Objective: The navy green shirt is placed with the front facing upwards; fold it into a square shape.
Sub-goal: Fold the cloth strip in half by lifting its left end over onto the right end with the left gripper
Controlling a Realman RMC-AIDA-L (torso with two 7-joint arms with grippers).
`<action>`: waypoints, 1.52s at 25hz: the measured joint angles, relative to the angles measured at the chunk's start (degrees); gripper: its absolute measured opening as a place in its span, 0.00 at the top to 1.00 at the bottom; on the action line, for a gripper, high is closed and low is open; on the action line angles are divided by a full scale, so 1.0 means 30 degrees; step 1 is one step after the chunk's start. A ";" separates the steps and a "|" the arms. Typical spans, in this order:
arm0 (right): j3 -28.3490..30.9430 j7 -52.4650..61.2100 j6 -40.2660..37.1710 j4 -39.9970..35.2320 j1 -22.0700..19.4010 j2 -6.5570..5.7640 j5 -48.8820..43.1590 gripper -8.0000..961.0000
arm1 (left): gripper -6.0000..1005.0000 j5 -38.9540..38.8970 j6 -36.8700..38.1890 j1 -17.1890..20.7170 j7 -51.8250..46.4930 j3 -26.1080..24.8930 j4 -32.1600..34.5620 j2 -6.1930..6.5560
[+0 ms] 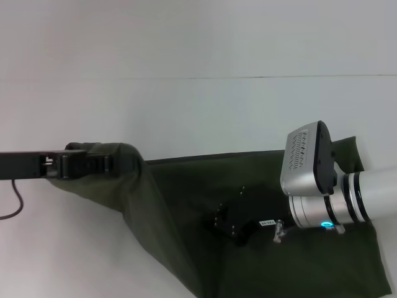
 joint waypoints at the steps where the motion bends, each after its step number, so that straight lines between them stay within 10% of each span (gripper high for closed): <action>1: -0.0070 -0.0002 0.0028 0.0036 0.0011 0.0001 0.0005 0.97 | 0.96 -0.0018 -0.0095 -0.0061 0.0033 0.0004 -0.0145 -0.0018; 38: -0.0250 -0.1179 0.0276 0.1888 0.0409 0.0188 0.1282 0.91 | 0.96 -0.2214 -0.1312 -0.2179 0.2150 0.0448 -0.3085 -0.2093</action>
